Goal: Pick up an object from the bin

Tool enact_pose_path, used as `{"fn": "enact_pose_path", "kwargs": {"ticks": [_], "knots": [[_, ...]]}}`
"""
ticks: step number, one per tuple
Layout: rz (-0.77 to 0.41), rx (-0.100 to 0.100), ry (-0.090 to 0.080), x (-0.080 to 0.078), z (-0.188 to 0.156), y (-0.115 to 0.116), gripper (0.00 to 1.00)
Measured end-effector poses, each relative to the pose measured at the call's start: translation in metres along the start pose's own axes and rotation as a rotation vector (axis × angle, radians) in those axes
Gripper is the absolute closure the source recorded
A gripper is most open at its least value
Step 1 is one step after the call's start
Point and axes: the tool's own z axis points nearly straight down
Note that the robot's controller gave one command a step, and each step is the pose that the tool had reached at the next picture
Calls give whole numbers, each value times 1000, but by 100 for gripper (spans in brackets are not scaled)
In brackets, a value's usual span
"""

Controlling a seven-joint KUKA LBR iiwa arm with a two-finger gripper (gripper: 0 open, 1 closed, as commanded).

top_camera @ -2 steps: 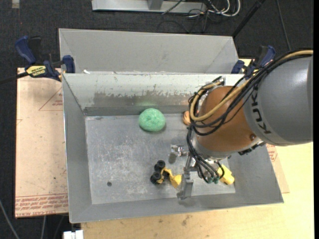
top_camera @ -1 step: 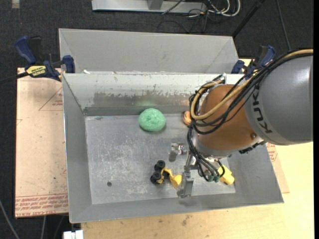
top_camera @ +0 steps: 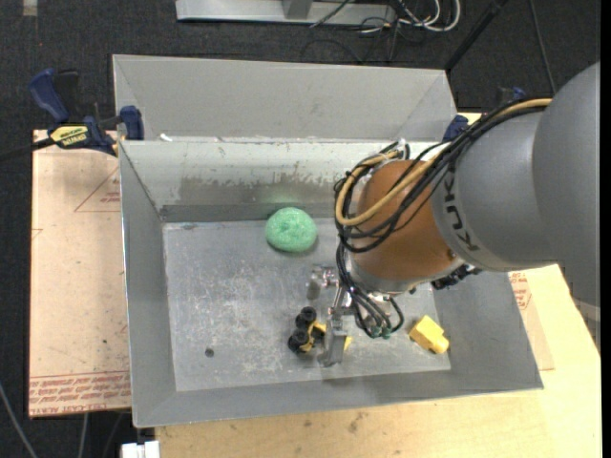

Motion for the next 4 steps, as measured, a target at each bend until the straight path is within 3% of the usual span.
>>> {"fn": "enact_pose_path", "kwargs": {"ticks": [1, 2, 3, 4], "knots": [[136, 1, 10, 23, 29, 8, 100], [137, 1, 10, 23, 29, 8, 100], [127, 0, 11, 20, 28, -41, 100], [145, 5, 17, 9, -15, -54, 100]]}}
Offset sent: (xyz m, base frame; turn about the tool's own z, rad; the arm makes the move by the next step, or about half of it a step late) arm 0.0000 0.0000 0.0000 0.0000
